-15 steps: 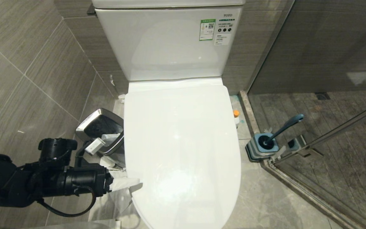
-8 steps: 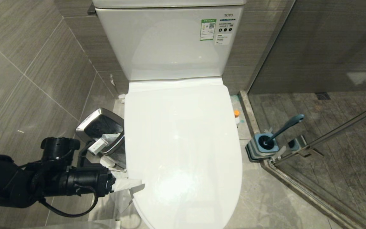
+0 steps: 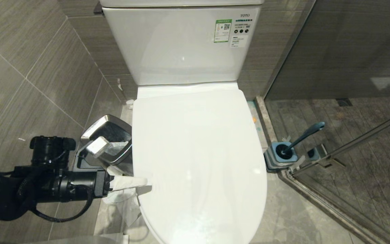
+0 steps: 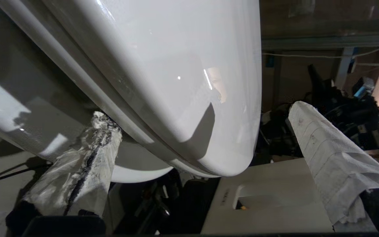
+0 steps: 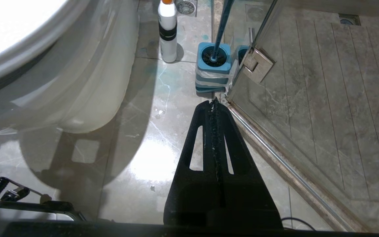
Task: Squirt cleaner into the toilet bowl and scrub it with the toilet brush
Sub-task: Use the left hand to lift the toilet lid slightly
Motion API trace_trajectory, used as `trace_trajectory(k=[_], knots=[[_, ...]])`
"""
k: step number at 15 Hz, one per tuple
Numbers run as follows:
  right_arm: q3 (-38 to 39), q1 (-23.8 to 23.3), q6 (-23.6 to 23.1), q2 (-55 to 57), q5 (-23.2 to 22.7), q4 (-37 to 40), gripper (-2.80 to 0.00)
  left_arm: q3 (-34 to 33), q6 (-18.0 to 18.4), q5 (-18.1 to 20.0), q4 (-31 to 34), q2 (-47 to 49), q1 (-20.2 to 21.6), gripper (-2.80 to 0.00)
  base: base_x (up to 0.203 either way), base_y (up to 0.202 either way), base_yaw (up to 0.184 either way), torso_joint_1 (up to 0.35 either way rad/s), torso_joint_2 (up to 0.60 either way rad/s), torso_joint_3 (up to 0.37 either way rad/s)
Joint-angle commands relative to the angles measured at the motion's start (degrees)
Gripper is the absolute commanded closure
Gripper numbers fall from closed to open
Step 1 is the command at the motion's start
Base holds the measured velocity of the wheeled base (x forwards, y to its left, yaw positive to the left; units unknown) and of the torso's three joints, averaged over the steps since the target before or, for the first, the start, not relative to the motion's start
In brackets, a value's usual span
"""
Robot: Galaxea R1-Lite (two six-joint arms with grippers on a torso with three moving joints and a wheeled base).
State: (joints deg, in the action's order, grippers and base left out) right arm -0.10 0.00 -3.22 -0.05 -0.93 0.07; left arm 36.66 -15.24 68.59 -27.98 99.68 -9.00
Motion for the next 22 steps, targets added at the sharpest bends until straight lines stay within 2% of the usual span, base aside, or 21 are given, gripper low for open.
trace_trajectory(k=[1, 11, 18, 22], knots=[[0.01, 0.00, -0.03, 0.05, -0.04, 0.01, 0.00, 0.02, -1.25, 0.93, -0.34, -3.07, -0.98, -2.80, 0.000, 0.000, 0.000, 0.000, 0.00, 0.000], [0.01, 0.00, -0.03, 0.05, -0.04, 0.01, 0.00, -1.69, -1.20, 2.86, 1.43, -10.28, -2.16, -2.80, 0.000, 0.000, 0.000, 0.000, 0.00, 0.000], [0.01, 0.00, -0.03, 0.05, -0.04, 0.01, 0.00, 2.22, -1.20, 3.48, 0.73, -13.55, -3.10, -2.80, 0.000, 0.000, 0.000, 0.000, 0.00, 0.000], [0.01, 0.00, -0.03, 0.05, -0.04, 0.01, 0.00, 2.28, -1.32, 3.56, 0.81, -15.78, -3.83, -2.80, 0.000, 0.000, 0.000, 0.000, 0.00, 0.000]])
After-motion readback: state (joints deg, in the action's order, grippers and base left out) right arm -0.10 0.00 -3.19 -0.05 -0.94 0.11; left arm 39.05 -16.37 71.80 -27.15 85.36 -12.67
